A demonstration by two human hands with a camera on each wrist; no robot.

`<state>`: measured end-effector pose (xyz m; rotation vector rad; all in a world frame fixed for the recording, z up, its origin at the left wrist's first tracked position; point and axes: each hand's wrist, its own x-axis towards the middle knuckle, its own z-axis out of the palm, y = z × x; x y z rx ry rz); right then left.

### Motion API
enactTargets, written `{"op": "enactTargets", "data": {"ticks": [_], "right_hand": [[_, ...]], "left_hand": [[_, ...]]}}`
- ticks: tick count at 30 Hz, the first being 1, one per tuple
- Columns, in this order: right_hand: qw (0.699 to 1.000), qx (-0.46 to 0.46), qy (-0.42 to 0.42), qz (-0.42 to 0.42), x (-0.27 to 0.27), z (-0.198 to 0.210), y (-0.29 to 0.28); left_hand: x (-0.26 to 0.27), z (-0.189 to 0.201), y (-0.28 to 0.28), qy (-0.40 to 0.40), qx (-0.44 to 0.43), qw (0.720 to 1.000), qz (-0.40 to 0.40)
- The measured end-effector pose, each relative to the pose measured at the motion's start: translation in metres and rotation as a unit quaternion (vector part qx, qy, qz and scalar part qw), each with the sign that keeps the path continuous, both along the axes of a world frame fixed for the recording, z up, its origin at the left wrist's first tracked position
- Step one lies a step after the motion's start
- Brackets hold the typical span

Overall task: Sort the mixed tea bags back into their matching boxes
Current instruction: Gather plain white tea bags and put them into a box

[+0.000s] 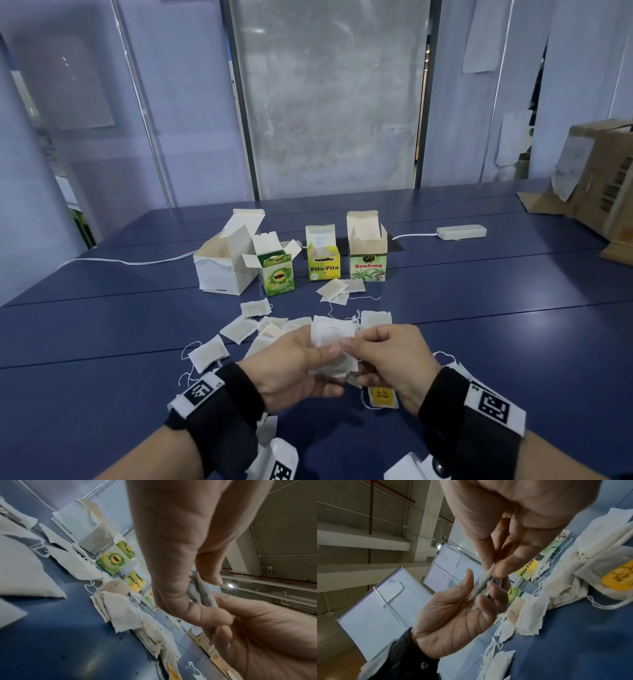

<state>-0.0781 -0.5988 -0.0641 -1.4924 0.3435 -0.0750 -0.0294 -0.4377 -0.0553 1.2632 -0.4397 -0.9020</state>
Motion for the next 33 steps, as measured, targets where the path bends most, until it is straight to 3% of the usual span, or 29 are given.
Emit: {"op": "enactTargets", "data": {"ticks": [5, 8, 10, 13, 16, 18, 21, 26, 29, 33], "right_hand": [[0.999, -0.041, -0.001, 0.023, 0.002, -0.001, 0.001], [0.987, -0.159, -0.001, -0.016, 0.0, -0.001, -0.025], [0.954, -0.297, 0.013, -0.035, -0.004, -0.002, -0.056], [0.871, -0.477, 0.118, 0.007, -0.013, -0.002, -0.103], [0.803, -0.546, 0.232, 0.048, -0.022, -0.008, -0.125], [0.789, -0.547, 0.274, 0.059, -0.026, -0.01, -0.124], [0.804, -0.515, 0.287, 0.069, -0.027, -0.011, -0.117], [0.896, -0.393, 0.2, 0.049, -0.028, -0.013, -0.116], [0.972, -0.208, 0.105, 0.029, -0.029, -0.005, -0.101], [0.998, -0.021, 0.041, 0.051, -0.026, 0.009, -0.065]], "left_hand": [[0.002, -0.005, 0.0, -0.017, 0.033, 0.998, 0.043], [0.008, -0.005, 0.007, 0.0, 0.045, 0.996, 0.074], [0.014, -0.004, 0.014, 0.012, 0.052, 0.995, 0.086], [0.021, -0.005, 0.018, 0.039, 0.066, 0.99, 0.121], [0.025, -0.008, 0.014, 0.063, 0.057, 0.985, 0.15], [0.026, -0.009, 0.008, 0.068, 0.055, 0.982, 0.165], [0.023, -0.009, -0.001, 0.068, 0.057, 0.981, 0.17], [0.013, -0.004, -0.006, 0.033, 0.065, 0.987, 0.146], [0.007, -0.002, -0.007, 0.012, 0.077, 0.988, 0.13], [0.0, -0.004, -0.013, -0.014, 0.101, 0.989, 0.105]]}}
